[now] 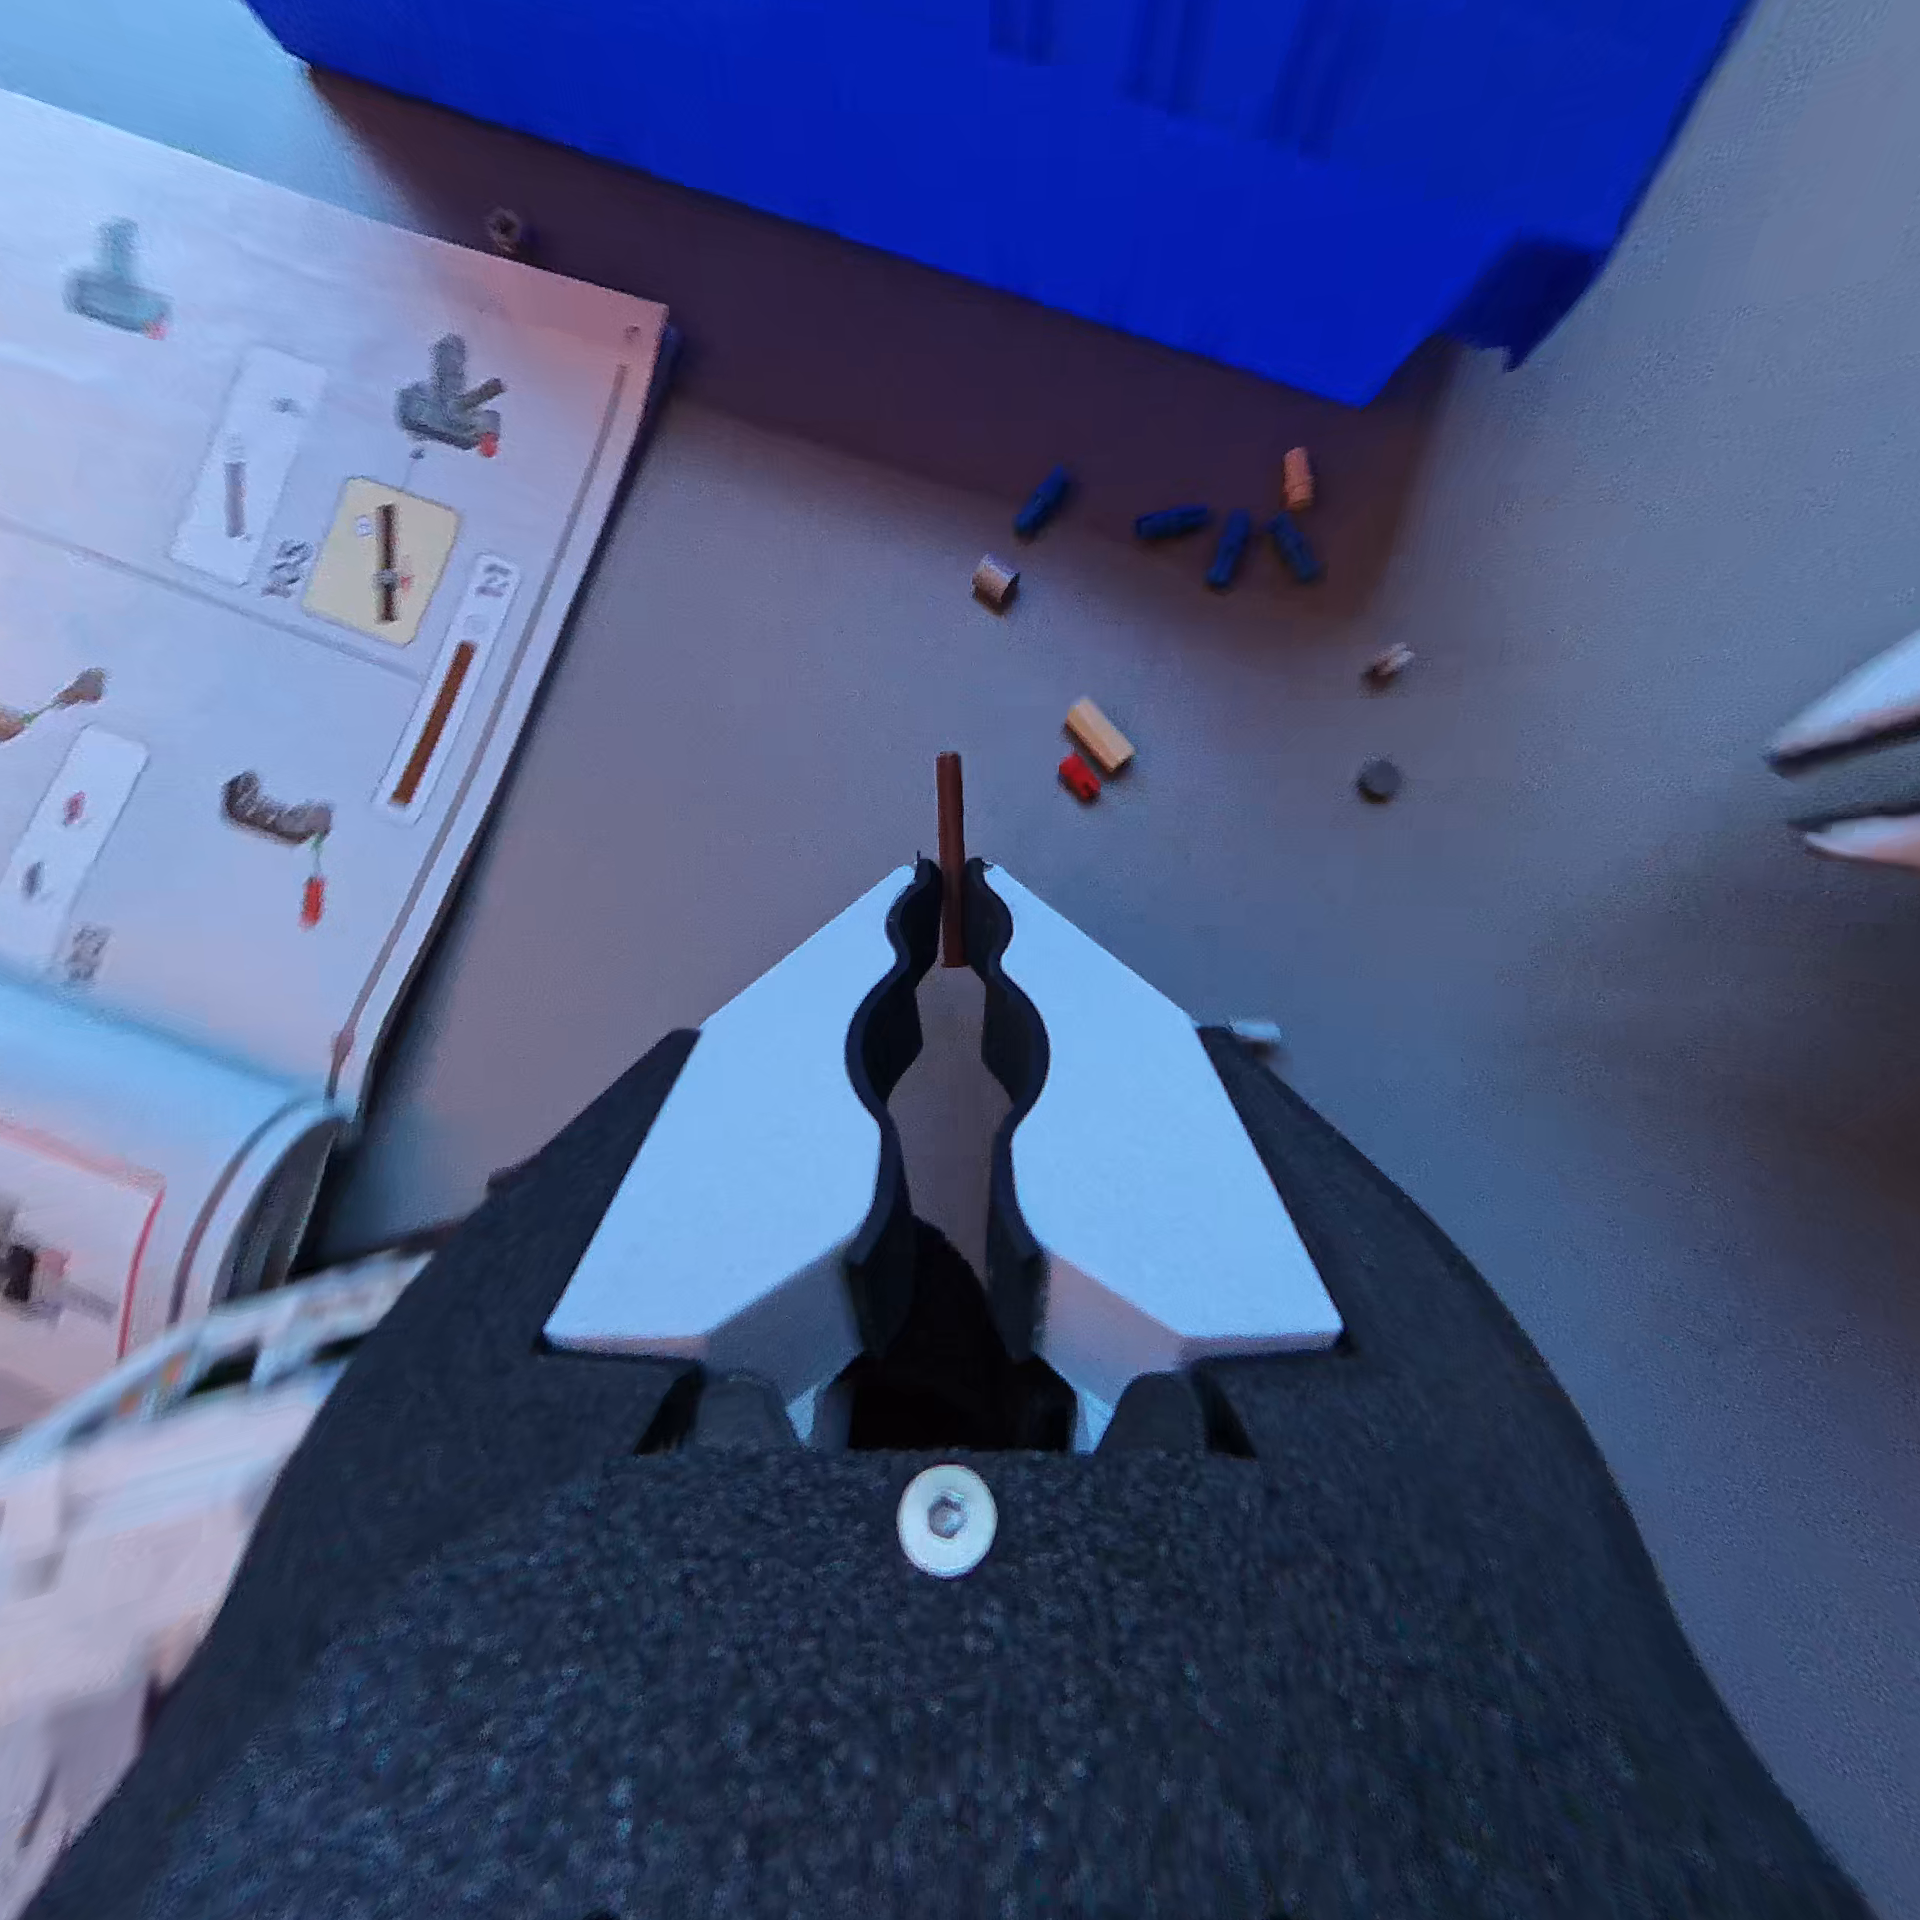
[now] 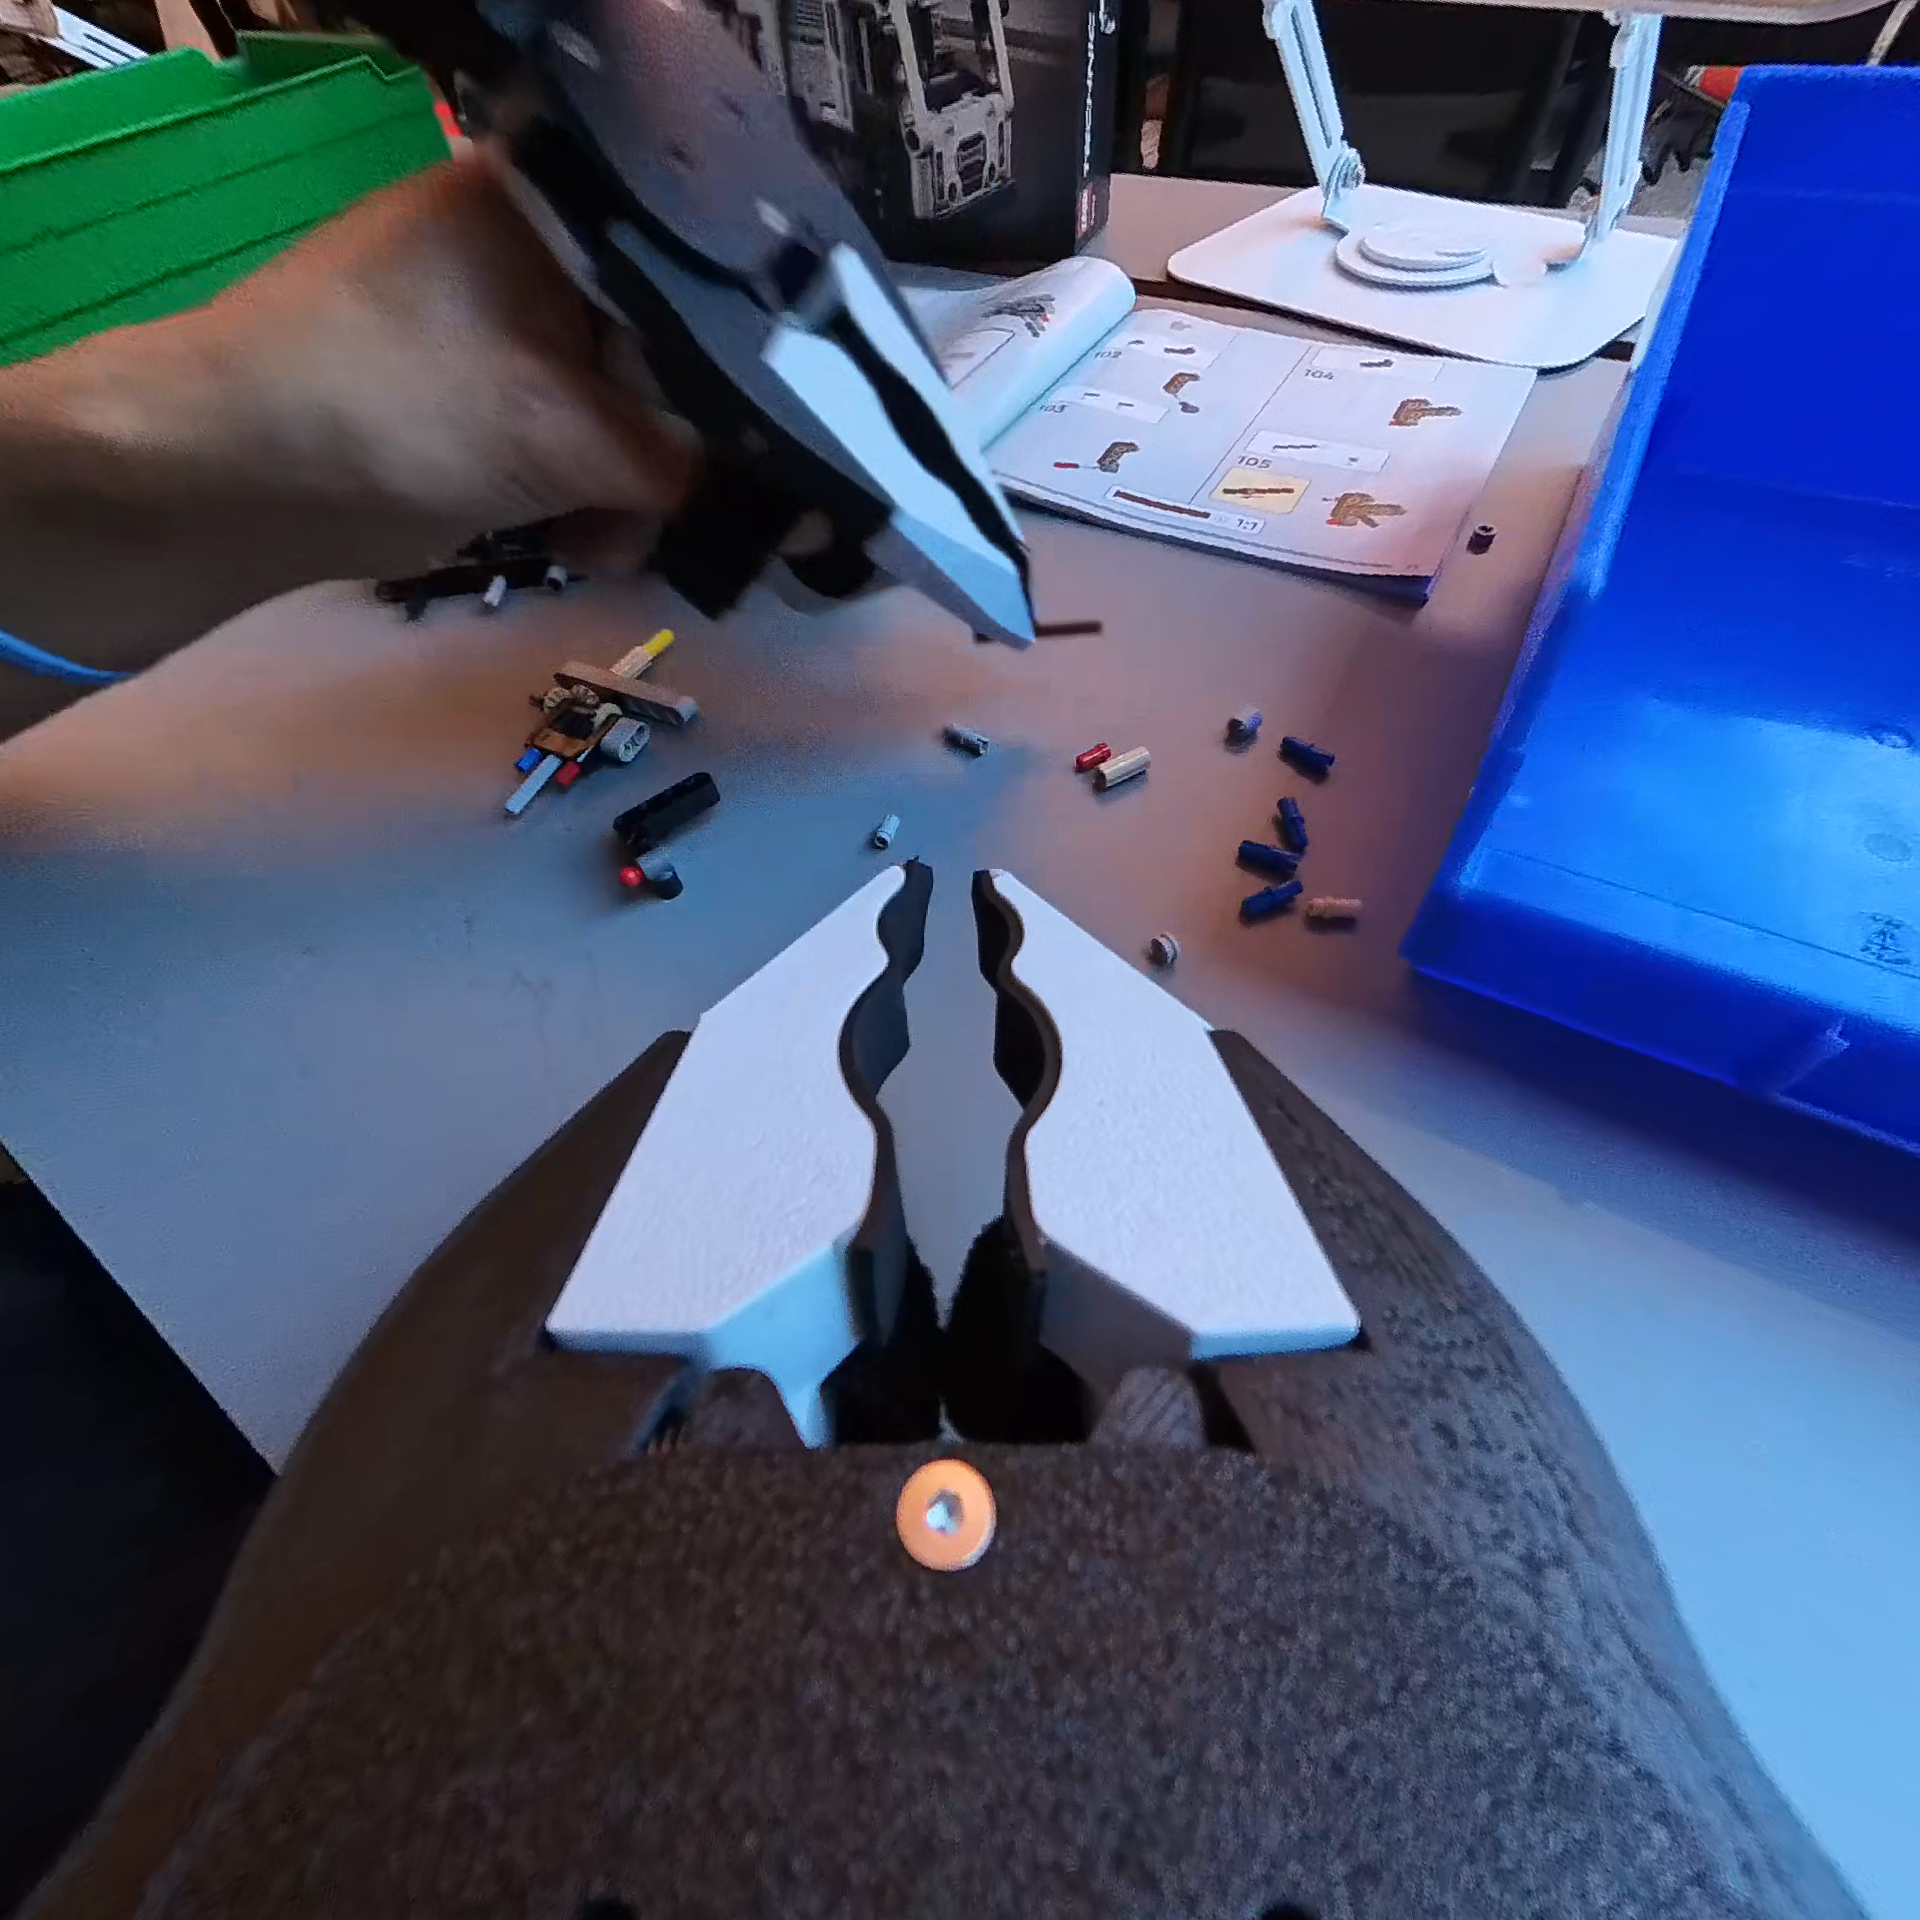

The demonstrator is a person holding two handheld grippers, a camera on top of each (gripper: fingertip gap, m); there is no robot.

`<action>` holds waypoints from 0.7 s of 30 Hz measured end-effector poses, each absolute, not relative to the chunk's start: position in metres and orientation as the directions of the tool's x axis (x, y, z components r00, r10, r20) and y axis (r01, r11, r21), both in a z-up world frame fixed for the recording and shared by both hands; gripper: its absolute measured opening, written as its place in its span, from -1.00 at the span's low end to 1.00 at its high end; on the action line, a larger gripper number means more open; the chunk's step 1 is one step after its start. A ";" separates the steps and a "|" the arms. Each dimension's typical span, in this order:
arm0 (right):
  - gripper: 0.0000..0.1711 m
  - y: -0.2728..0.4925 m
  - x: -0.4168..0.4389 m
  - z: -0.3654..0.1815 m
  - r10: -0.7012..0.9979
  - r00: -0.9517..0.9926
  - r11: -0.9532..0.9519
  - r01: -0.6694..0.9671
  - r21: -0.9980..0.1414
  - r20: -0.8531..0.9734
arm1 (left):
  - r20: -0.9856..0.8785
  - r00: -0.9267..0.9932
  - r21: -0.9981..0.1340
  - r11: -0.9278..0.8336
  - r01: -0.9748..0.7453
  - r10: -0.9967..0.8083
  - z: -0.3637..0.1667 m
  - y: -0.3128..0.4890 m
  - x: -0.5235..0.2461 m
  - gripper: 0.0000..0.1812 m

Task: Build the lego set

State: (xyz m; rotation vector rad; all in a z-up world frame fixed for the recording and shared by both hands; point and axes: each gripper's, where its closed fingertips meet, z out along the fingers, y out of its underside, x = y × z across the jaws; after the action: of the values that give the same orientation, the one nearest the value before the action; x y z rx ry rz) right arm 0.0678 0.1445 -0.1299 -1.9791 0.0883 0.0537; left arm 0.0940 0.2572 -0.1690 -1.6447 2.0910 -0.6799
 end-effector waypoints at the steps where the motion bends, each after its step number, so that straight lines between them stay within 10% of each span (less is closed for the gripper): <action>1: -0.90 0.145 0.067 -0.130 -0.037 0.996 -0.397 -0.084 -0.914 -0.075 | -0.004 -0.216 -0.620 0.171 -0.766 -0.976 -0.159 0.258 0.084 -0.98; 21: -0.90 0.183 0.090 -0.150 -0.174 0.984 -0.513 -0.129 -0.849 -0.044 | 0.099 -0.137 -0.587 0.053 -0.808 -0.986 -0.190 0.246 -0.102 -0.97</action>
State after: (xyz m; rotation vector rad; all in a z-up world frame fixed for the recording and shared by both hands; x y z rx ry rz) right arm 0.0898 0.1829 -0.1498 -2.1157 0.2121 -0.0563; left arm -0.1018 0.2465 -0.1903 -1.8065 2.0079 -0.7534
